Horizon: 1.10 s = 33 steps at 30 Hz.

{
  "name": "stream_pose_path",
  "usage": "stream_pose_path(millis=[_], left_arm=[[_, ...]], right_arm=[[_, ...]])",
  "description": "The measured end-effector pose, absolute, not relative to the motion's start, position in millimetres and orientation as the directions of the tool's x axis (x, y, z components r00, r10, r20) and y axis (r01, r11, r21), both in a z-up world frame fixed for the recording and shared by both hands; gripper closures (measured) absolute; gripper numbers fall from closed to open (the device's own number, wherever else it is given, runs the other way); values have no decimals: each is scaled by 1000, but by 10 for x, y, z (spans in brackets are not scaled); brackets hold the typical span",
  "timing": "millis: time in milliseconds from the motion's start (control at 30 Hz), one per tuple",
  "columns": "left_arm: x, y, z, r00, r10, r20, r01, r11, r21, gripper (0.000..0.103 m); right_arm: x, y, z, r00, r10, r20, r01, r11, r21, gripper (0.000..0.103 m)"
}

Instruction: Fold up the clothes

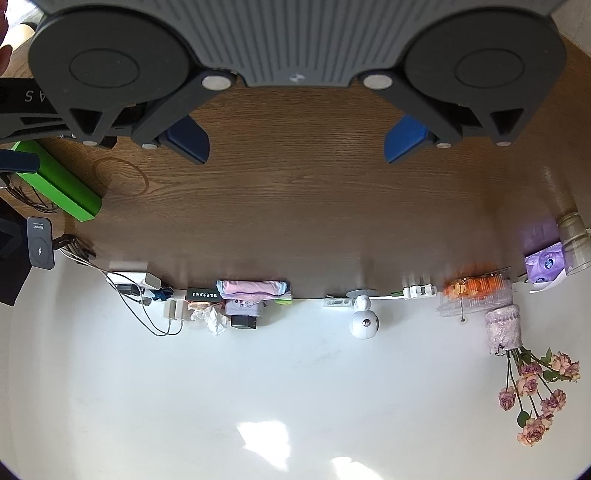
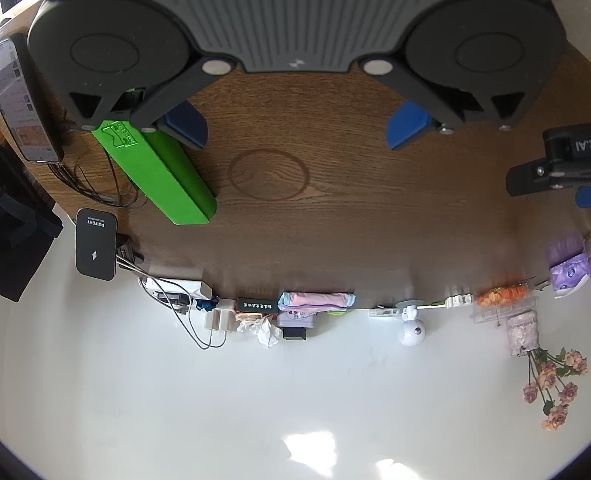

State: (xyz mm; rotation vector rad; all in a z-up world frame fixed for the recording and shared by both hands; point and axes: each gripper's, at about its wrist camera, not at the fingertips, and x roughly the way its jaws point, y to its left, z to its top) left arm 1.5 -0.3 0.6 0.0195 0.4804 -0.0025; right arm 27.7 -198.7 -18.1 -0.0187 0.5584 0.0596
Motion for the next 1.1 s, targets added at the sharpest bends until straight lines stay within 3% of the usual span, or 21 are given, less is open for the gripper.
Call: stream_pose_path(millis=[433, 1100], left_arm=[[68, 36, -46, 866, -4, -500, 7, 1000, 5, 0], [65, 20, -53, 872, -13, -490, 16, 1000, 3, 0]], right_arm=[[288, -1987, -202, 837, 50, -545, -62, 998, -3, 0], [277, -2014, -149, 850, 50, -525, -49, 999, 16, 0]])
